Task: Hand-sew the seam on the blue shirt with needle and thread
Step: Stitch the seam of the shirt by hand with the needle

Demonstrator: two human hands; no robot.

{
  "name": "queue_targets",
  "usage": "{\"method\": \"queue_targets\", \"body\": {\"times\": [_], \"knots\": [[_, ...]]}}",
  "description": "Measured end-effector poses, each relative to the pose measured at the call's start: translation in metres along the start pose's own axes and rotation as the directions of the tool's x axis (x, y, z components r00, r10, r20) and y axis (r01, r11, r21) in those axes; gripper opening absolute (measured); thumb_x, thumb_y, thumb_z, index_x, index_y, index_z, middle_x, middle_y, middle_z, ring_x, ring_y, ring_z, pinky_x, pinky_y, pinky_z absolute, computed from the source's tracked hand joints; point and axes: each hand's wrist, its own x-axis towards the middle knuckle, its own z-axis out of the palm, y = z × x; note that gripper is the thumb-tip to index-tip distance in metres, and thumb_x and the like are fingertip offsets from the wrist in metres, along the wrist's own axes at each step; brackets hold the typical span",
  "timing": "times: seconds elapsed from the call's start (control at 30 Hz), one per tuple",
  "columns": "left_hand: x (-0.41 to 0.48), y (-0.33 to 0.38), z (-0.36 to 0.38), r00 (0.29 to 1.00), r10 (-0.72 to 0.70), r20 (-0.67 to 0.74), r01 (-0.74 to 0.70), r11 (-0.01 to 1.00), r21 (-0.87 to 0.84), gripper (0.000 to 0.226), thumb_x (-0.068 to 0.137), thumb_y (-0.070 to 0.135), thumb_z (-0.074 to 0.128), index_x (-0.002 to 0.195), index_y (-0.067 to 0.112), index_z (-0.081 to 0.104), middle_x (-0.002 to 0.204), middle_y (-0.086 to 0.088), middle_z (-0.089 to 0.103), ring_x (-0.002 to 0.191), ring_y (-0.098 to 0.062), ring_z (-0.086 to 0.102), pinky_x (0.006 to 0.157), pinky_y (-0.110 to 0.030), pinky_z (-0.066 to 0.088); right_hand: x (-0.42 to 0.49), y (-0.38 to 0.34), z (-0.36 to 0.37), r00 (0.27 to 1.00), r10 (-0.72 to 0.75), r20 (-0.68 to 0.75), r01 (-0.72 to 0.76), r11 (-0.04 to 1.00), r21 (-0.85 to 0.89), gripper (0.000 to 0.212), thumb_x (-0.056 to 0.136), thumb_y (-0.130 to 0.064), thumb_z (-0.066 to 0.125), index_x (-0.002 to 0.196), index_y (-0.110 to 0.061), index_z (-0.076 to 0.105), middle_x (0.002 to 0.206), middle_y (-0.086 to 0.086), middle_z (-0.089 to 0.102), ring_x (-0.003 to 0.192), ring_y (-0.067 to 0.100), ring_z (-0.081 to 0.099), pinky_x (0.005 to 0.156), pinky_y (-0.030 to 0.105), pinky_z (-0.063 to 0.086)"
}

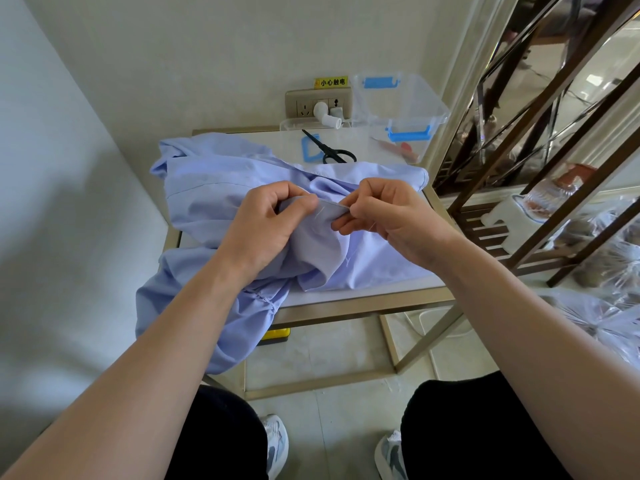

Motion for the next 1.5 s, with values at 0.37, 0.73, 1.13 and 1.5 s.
{"method": "queue_targets", "body": {"times": [0.37, 0.73, 1.13, 1.5], "knots": [[0.0005, -0.0031, -0.0004, 0.999, 0.046, -0.004, -0.046, 0.999, 0.009, 0.020, 0.095, 0.018, 0.061, 0.076, 0.023, 0.066, 0.067, 0.017, 0.061, 0.070, -0.001, 0.053, 0.066, -0.015, 0.045, -0.0041, -0.0026, -0.0001, 1.000, 0.007, -0.030, -0.010, 0.996, -0.088, 0.024, 0.090, 0.016, 0.047, 0.079, -0.003, 0.055, 0.079, 0.015, 0.065, 0.074, 0.022, 0.072, 0.073, 0.026, 0.056], [0.0009, -0.0033, -0.0003, 0.998, 0.059, -0.010, -0.059, 0.998, -0.005, 0.020, 0.095, 0.017, 0.062, 0.076, 0.024, 0.065, 0.068, 0.015, 0.062, 0.070, -0.003, 0.054, 0.067, -0.016, 0.045, -0.0051, -0.0046, 0.0021, 0.999, 0.014, -0.051, -0.020, 0.993, -0.113, 0.028, 0.090, 0.017, 0.045, 0.077, -0.007, 0.052, 0.084, 0.014, 0.064, 0.073, 0.021, 0.073, 0.076, 0.029, 0.059], [0.0008, -0.0031, -0.0004, 0.997, 0.080, 0.017, -0.080, 0.996, 0.026, 0.018, 0.095, 0.016, 0.062, 0.079, 0.023, 0.066, 0.074, 0.011, 0.063, 0.072, -0.001, 0.054, 0.068, -0.015, 0.045, -0.0058, -0.0046, 0.0002, 0.998, 0.011, -0.063, -0.023, 0.983, -0.181, 0.020, 0.089, 0.012, 0.053, 0.076, -0.002, 0.058, 0.075, 0.010, 0.070, 0.073, 0.022, 0.072, 0.073, 0.024, 0.056], [0.0026, -0.0024, -0.0011, 0.999, -0.011, 0.043, 0.014, 0.997, -0.075, 0.026, 0.082, 0.032, 0.060, 0.087, 0.010, 0.073, 0.081, -0.005, 0.066, 0.076, -0.010, 0.054, 0.074, -0.025, 0.044, -0.0039, 0.0026, -0.0049, 0.999, -0.038, -0.021, 0.038, 0.999, 0.036, 0.004, 0.085, -0.002, 0.055, 0.082, -0.003, 0.058, 0.084, 0.015, 0.067, 0.079, 0.026, 0.072, 0.076, 0.026, 0.056]]}}
